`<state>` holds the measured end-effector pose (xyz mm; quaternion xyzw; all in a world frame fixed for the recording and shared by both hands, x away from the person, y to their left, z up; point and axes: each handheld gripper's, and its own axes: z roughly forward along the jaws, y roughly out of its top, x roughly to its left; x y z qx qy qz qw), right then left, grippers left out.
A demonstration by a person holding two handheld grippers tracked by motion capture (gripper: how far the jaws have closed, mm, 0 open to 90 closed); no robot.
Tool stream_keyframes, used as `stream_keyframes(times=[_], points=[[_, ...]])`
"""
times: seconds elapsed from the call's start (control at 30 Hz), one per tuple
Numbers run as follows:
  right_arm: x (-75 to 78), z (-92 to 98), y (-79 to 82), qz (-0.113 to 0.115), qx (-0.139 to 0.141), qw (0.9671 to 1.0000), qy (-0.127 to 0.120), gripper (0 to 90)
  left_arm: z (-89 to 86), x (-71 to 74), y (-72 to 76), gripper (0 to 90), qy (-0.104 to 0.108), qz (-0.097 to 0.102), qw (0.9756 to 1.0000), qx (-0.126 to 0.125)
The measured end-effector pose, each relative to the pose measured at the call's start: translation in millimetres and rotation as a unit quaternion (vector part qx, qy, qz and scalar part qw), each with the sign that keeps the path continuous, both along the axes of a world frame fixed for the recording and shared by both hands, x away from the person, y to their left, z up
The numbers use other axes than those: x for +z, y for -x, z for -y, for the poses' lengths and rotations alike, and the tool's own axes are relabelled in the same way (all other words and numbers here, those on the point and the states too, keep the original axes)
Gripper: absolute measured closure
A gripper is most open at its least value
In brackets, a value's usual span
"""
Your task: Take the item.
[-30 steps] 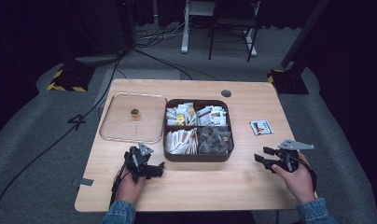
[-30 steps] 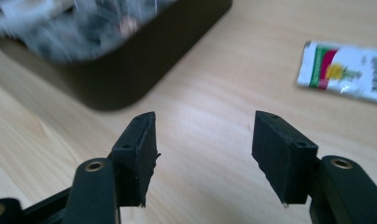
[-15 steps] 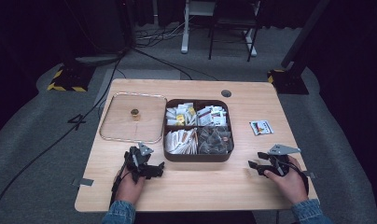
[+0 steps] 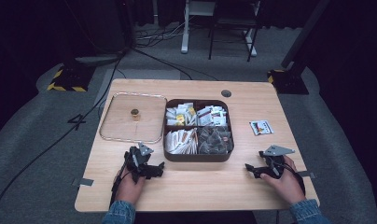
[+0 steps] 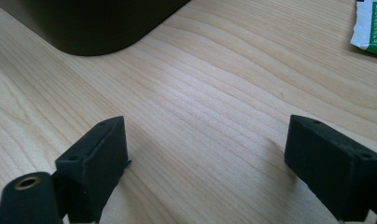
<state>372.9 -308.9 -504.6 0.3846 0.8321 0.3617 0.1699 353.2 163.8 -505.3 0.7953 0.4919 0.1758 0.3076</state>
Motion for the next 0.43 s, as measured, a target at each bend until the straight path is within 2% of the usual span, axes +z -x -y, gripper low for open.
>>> stream_keyframes(times=[0.43], points=[[0.0,-1.1,-2.5,-0.001,0.005,1.0000,-0.001,12.3,0.0,0.0,0.0,0.0,0.000,0.000,1.0000,0.000]])
